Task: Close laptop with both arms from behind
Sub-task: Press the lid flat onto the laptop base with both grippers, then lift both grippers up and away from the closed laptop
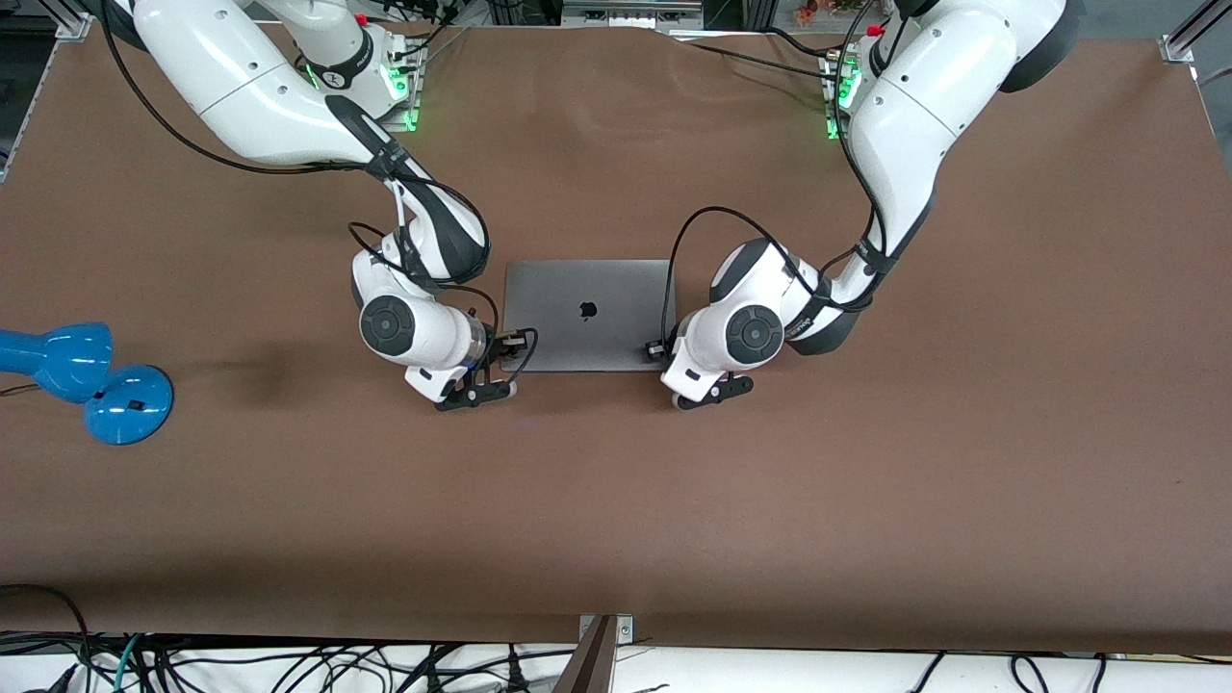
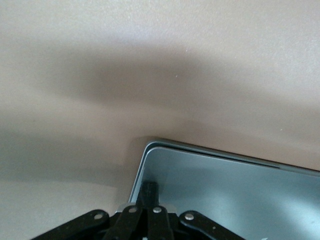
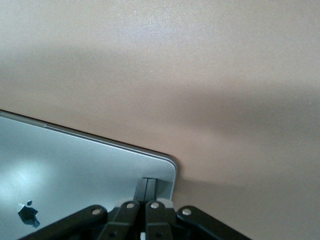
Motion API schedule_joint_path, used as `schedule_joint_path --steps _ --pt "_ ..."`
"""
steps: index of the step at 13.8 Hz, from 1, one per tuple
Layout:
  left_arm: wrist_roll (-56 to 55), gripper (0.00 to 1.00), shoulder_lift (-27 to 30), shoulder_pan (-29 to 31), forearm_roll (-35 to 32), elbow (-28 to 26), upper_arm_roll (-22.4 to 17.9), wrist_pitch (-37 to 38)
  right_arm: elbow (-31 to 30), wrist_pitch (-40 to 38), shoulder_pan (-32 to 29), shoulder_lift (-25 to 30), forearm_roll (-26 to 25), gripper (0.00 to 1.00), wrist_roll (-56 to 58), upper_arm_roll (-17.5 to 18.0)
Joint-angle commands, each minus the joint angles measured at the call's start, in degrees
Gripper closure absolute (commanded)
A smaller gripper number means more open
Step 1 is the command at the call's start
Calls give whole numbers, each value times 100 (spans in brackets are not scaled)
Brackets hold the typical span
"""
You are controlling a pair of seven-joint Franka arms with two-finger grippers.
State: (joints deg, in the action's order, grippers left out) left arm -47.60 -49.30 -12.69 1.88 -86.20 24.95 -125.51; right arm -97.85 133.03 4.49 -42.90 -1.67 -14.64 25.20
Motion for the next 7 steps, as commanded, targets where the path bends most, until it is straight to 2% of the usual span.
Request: schedule_joint_path --steps 1,3,4,5,6,7 --pt "58 100 -142 -67 -188 183 -26 -26 170 127 87 -122 -53 100 66 -68" --pt "58 100 -142 -67 -188 183 -26 -26 266 57 96 -69 26 100 14 -68" --pt "49 88 -133 -67 -188 183 -26 -26 267 39 122 -25 62 99 -47 -68" --pt "23 47 -133 -58 -188 183 -26 -26 275 -31 166 27 97 91 -239 -68" --pt "49 0 -124 -58 -197 183 -34 -26 310 -127 184 97 97 80 -485 -68" --pt "49 0 -98 -58 -328 183 -34 -26 380 -302 184 185 106 64 -670 -68"
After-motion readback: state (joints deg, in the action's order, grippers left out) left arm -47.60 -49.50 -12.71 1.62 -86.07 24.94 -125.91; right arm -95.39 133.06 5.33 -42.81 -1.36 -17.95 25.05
